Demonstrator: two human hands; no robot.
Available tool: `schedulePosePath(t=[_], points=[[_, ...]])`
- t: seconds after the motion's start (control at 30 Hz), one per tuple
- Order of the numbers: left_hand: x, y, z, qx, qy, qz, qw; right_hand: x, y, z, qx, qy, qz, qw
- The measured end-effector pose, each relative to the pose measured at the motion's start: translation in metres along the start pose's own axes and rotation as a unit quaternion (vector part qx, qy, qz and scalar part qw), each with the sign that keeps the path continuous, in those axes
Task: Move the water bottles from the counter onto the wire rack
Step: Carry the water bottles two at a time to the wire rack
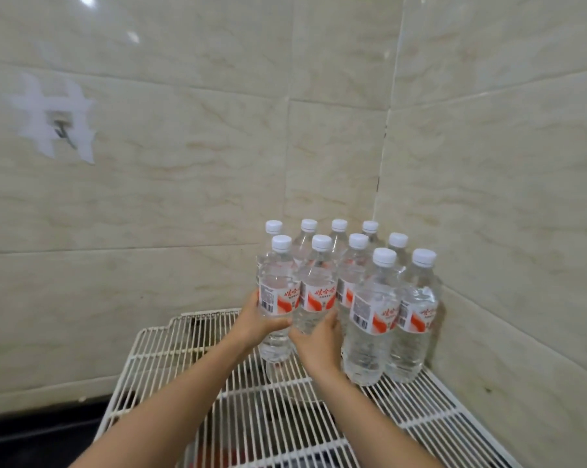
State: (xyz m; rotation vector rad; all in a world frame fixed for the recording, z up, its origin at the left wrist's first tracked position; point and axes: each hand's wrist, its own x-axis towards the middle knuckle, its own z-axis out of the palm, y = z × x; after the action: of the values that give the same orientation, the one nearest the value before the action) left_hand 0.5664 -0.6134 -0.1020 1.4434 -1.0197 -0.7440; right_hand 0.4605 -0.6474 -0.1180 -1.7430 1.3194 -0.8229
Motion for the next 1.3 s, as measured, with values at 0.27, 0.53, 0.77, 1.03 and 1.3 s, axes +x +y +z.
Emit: schedulePosePath(t=[0.27, 0.53, 0.77, 1.03, 1.3], points=[[-0.037, -0.020, -0.027, 0.136, 0.102, -0.064, 0.983, -0.028, 0.032, 0.008, -0.072, -0.093, -0.089, 0.989], [-0.149, -0.033, -0.094, 0.184, 0.258, -0.105, 0.943, -0.050, 0.030, 0.016, -0.192, -0.196, -0.198, 0.941], [-0.307, -0.055, -0.125, 0.257, 0.433, -0.160, 0.849, -0.104, 0.000, 0.038, -0.223, -0.308, -0.370, 0.847], [-0.483, -0.043, -0.142, 0.278, 0.576, -0.237, 0.731, -0.237, -0.031, 0.090, -0.186, -0.396, -0.491, 0.753], [-0.671, -0.025, -0.153, 0.249, 0.679, -0.273, 0.634, -0.389, -0.047, 0.128, -0.174, -0.454, -0.537, 0.690]])
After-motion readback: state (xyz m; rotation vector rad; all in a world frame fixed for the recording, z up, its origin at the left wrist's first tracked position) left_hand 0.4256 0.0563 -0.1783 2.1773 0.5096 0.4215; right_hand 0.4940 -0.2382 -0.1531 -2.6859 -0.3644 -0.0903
